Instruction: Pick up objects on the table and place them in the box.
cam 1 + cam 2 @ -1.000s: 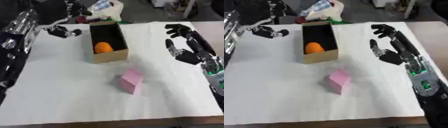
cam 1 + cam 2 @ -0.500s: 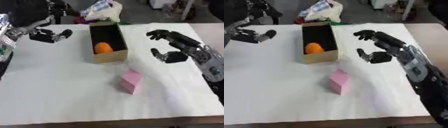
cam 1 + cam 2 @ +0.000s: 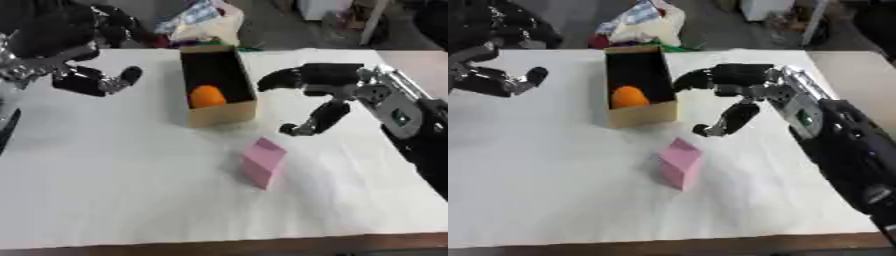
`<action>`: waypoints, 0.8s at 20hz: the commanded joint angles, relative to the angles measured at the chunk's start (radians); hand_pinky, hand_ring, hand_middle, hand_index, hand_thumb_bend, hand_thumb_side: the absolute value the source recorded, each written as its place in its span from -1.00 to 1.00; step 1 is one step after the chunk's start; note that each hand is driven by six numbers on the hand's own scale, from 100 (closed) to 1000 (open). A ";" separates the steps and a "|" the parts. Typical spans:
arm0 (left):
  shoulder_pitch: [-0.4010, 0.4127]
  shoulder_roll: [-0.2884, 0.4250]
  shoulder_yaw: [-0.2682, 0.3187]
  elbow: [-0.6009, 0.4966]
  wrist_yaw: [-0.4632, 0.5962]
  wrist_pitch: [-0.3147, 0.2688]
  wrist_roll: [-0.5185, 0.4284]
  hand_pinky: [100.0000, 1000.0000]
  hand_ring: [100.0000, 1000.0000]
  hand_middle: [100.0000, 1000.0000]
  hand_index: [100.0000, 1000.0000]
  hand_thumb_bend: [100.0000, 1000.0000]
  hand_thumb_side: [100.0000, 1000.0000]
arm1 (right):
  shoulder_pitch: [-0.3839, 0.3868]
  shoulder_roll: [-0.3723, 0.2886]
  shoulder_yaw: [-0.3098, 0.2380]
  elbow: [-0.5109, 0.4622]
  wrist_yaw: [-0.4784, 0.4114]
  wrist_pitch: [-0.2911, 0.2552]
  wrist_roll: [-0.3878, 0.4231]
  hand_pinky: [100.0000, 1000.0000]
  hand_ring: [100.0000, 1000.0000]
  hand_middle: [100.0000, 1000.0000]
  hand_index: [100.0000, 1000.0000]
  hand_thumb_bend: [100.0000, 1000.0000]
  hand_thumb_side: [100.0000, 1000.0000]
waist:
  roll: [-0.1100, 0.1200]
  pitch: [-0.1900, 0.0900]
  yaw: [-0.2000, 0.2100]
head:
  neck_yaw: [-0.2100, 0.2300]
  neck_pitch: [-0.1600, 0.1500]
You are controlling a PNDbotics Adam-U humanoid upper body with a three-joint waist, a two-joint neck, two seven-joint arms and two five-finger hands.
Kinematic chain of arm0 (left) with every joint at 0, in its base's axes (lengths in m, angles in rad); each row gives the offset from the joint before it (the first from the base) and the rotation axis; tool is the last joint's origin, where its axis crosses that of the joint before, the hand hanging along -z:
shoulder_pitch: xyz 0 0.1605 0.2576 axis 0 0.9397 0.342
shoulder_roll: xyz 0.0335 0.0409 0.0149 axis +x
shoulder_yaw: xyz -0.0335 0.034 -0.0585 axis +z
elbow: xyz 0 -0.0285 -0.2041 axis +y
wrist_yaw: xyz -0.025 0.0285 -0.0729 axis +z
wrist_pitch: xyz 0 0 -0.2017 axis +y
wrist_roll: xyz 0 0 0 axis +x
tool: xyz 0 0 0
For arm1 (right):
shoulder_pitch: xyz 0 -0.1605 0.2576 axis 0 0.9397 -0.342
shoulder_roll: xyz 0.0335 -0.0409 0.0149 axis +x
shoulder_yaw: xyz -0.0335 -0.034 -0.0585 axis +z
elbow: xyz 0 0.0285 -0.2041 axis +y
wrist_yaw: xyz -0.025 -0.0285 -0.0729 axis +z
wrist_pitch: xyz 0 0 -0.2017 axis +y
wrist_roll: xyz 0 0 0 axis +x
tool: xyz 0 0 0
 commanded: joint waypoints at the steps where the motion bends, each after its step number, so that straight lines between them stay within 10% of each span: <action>1: -0.007 0.028 0.006 -0.010 0.012 -0.002 -0.019 0.39 0.26 0.26 0.76 -1.00 -0.87 | -0.037 -0.012 0.024 -0.008 -0.022 -0.189 0.225 0.70 0.73 0.91 1.00 -0.55 -0.06 | -0.003 -0.021 -0.003 | 0.002 0.007; 16: 0.021 0.028 0.006 0.033 -0.003 -0.011 -0.062 0.39 0.26 0.26 0.77 -1.00 -0.76 | 0.054 -0.062 0.071 -0.150 0.010 -0.247 0.297 0.75 0.72 0.90 1.00 -0.38 -0.06 | -0.031 -0.035 -0.037 | 0.013 0.018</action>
